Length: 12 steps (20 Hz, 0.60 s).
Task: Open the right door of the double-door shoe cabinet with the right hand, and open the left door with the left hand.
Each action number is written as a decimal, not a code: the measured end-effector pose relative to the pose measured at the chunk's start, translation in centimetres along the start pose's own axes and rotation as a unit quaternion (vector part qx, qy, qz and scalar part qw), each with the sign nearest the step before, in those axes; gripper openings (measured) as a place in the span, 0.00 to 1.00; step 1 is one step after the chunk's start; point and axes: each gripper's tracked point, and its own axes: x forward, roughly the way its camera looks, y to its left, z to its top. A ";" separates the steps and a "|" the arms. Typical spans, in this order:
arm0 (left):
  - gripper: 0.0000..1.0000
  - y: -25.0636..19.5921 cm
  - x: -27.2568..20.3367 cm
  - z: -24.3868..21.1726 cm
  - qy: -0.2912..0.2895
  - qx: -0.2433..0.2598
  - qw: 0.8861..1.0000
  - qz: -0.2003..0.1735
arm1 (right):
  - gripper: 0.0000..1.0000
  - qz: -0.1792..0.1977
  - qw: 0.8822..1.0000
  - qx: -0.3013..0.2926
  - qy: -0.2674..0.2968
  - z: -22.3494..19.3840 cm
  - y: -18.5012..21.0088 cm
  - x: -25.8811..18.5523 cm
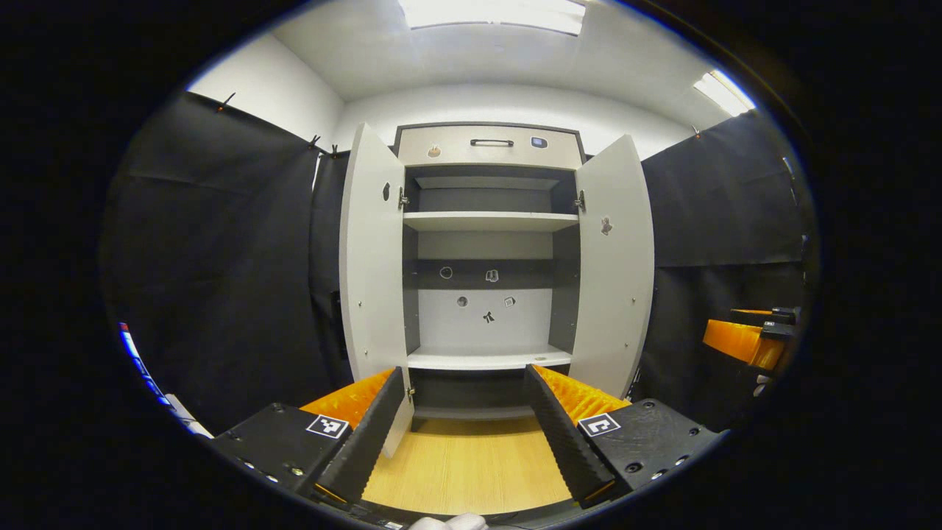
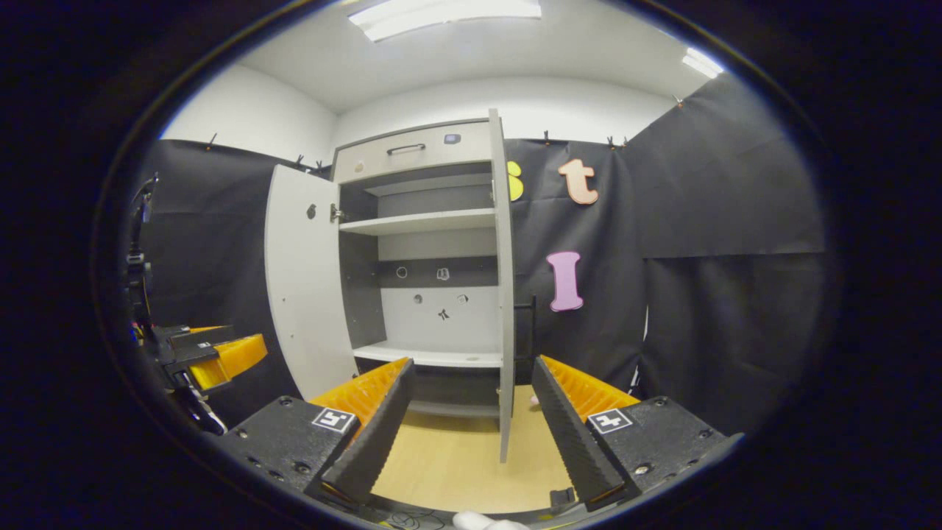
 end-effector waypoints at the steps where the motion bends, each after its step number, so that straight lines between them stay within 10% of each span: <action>1: 0.98 0.2 -0.2 0.2 -0.003 0.003 1.000 0.004 | 0.99 -0.004 1.000 -0.001 -0.001 0.1 -0.2 -0.1; 12: 0.97 2.0 -1.6 0.9 -0.014 0.016 0.999 0.024 | 0.99 -0.010 1.000 -0.008 -0.007 0.3 0.7 -0.9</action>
